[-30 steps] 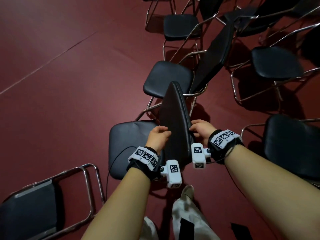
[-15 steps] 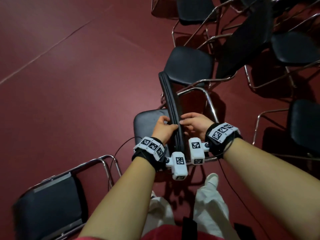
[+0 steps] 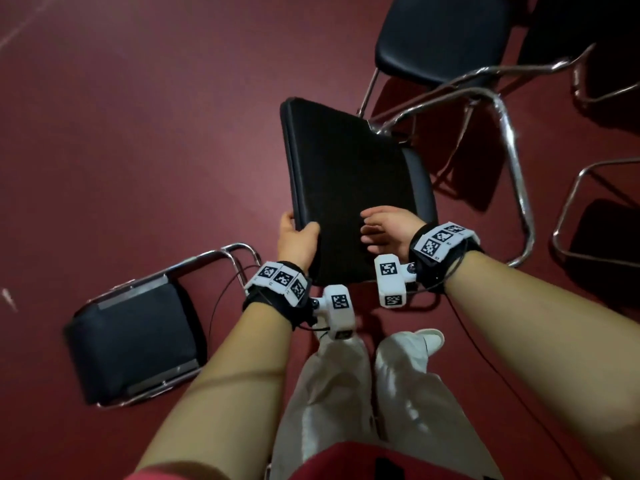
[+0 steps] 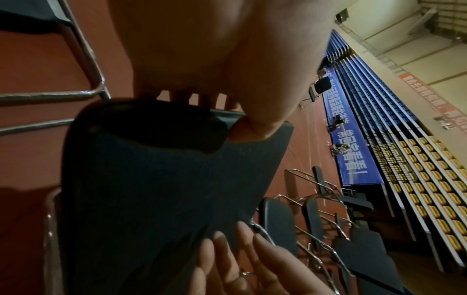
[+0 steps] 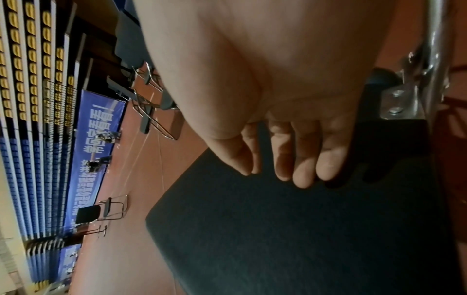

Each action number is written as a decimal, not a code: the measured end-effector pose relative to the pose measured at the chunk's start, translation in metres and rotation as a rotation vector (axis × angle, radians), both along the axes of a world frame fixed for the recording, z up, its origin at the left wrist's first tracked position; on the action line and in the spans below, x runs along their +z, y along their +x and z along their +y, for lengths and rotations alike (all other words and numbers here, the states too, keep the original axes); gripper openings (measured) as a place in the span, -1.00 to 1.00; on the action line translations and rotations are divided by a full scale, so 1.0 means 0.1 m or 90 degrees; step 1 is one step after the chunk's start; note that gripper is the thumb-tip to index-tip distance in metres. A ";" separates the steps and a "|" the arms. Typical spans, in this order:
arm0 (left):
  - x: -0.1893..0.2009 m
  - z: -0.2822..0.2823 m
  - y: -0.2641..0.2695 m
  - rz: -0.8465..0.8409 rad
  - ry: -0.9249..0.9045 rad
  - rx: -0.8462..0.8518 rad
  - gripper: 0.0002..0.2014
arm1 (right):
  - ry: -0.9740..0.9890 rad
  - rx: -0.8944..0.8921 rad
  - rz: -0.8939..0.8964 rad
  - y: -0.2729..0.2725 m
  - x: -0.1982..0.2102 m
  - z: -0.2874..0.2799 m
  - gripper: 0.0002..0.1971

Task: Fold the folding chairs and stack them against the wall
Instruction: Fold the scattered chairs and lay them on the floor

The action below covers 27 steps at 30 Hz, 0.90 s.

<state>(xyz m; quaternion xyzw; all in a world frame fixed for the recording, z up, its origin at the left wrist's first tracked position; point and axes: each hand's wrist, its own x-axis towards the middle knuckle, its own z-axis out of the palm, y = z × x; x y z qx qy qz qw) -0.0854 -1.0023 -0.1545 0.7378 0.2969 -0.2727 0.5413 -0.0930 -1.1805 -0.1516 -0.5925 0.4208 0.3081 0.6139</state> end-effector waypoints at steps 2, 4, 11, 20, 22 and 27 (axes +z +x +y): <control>-0.23 0.17 -0.04 -0.017 0.020 0.013 -0.60 | 0.008 0.007 0.015 -0.02 -0.22 0.09 -0.84; -0.47 0.32 -0.04 -0.025 0.034 0.018 -0.52 | 0.002 0.012 0.020 -0.03 -0.48 0.17 -0.84; -1.40 0.62 -0.01 -0.054 0.136 0.049 -0.27 | -0.056 -0.006 0.015 -0.23 -1.42 0.40 -0.68; -2.21 0.93 0.01 -0.035 0.147 0.030 -0.11 | -0.057 0.015 0.029 -0.35 -2.10 0.51 -0.58; -2.34 0.98 0.01 -0.033 0.144 0.024 -0.15 | -0.057 0.009 0.033 -0.39 -2.17 0.56 -0.58; -2.58 1.02 -0.01 -0.027 0.146 0.025 -0.19 | -0.035 -0.009 0.029 -0.50 -2.29 0.58 -0.54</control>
